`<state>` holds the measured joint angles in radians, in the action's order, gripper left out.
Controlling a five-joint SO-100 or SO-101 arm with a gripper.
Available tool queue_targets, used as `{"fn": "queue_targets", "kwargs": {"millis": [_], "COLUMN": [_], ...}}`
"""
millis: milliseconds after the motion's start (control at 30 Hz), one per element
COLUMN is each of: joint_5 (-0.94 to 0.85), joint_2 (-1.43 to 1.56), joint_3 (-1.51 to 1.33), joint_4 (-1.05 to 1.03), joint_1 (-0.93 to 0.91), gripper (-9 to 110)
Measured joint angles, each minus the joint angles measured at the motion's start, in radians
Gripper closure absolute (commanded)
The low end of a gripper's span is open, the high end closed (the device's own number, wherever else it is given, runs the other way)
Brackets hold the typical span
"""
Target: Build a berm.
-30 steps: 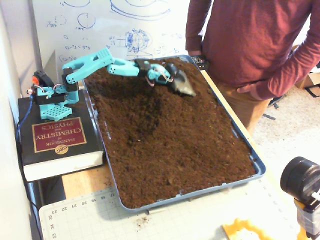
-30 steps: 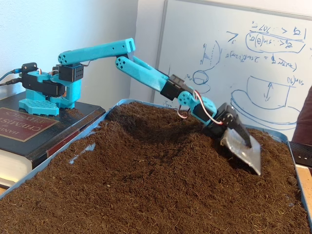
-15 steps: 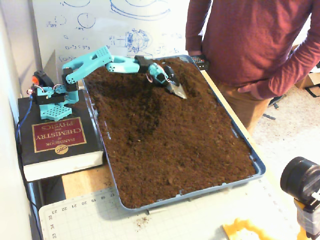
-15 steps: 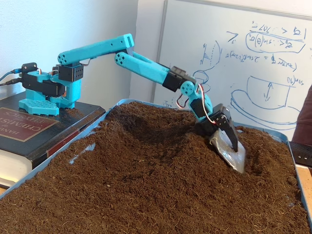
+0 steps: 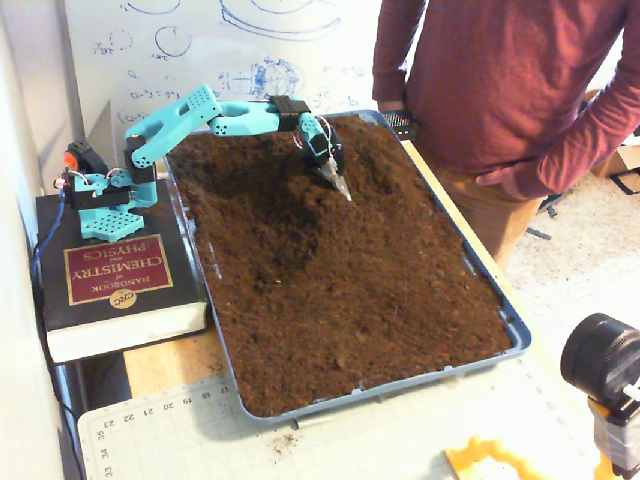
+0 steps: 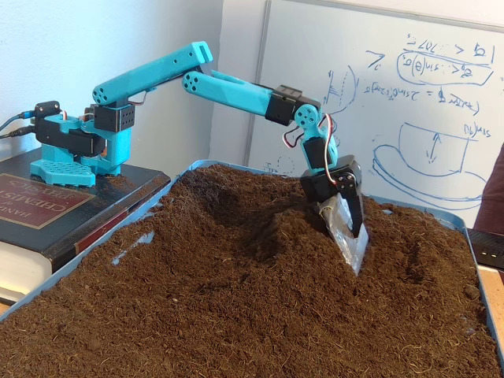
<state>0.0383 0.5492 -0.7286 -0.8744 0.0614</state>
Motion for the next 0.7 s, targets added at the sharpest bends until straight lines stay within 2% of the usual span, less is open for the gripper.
{"fn": "queue_targets", "kwargs": {"millis": [333,700], "joint_5": [0.008,0.009], "joint_2": [0.067,0.152], "joint_3": [-0.015,-0.012], "joint_4": [-0.149,-0.123], "joint_1": [-0.028,-0.028], "gripper": [101,101]}}
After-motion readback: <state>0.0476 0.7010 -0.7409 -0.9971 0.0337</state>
